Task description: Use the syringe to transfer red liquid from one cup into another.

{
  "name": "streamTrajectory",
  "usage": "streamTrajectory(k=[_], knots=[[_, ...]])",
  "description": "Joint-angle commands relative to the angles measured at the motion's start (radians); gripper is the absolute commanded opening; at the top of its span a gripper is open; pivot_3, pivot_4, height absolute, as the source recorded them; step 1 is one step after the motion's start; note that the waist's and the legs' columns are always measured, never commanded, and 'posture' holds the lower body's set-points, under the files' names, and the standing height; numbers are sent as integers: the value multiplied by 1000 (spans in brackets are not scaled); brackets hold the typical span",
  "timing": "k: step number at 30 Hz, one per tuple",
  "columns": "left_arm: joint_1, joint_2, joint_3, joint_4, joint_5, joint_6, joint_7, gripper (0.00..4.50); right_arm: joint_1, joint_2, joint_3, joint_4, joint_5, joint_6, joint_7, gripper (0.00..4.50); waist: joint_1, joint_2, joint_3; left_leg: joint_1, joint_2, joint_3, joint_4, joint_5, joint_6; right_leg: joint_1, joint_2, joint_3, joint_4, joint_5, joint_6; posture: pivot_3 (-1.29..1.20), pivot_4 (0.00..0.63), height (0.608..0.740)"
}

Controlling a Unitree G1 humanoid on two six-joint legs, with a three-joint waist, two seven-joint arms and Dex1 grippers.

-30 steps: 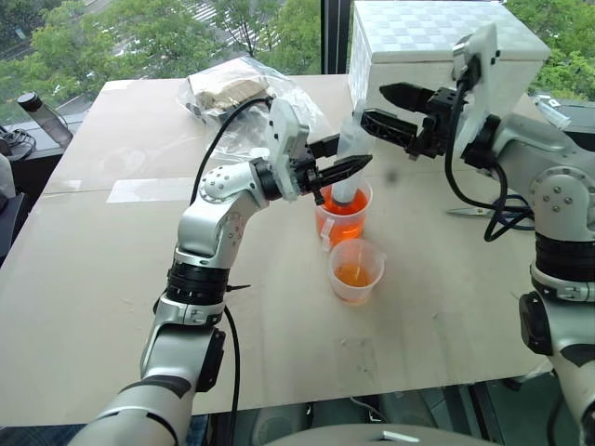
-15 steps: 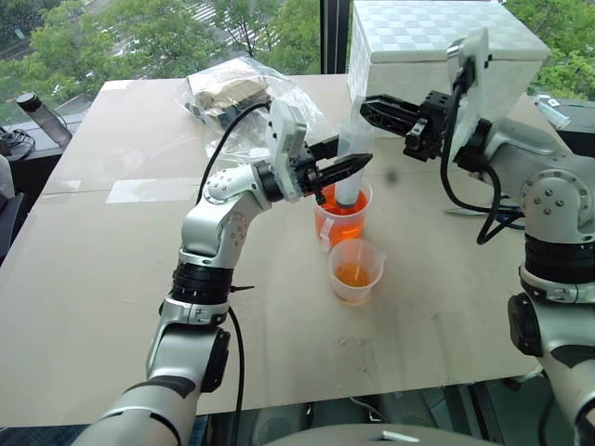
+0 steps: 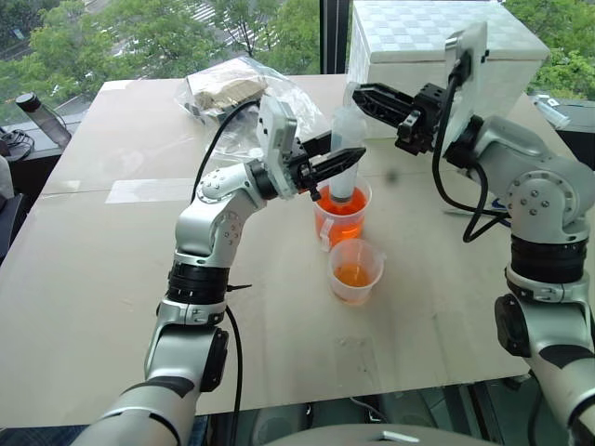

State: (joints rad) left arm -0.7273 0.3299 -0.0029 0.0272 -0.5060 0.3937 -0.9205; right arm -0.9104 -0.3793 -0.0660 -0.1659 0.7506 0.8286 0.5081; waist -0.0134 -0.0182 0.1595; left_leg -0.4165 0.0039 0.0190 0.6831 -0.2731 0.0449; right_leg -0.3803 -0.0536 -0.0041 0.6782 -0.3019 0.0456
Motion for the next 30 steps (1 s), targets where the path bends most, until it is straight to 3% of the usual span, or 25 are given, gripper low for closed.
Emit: streamTrajectory(k=[1,15,20,22,24,30], knots=[[18,13,-29,-2,-3,-2,-55,1378,-70,-1,-111,-11,-15,-100,-55,55,0,0,0,0,0,0,0,0,0,0,0,0,0,0,0,0,150,740],[-5,8,-31,38,12,-42,-66,1378,-63,-7,-100,-8,-8,-118,-35,55,0,0,0,0,0,0,0,0,0,0,0,0,0,0,0,0,150,740],[-23,8,-26,54,17,-53,-64,1378,-56,-42,-89,-4,1,-109,9,1627,1,0,0,0,0,0,0,0,0,0,0,-1,0,0,0,0,150,740],[-30,11,-20,59,17,-57,-67,1378,-48,-70,-91,-1,4,-91,26,2703,1,0,0,0,0,0,0,0,0,0,0,-1,0,0,0,0,150,740],[-46,12,-9,64,13,-54,-62,1378,-24,-126,-90,0,6,-64,75,3467,2,0,0,0,0,0,-1,0,0,0,0,0,0,0,0,0,150,740],[-105,25,26,79,-3,-38,-46,1378,-2,-246,-138,17,110,75,158,3467,2,0,0,0,0,0,-1,0,0,0,0,0,-1,0,0,0,150,740]])
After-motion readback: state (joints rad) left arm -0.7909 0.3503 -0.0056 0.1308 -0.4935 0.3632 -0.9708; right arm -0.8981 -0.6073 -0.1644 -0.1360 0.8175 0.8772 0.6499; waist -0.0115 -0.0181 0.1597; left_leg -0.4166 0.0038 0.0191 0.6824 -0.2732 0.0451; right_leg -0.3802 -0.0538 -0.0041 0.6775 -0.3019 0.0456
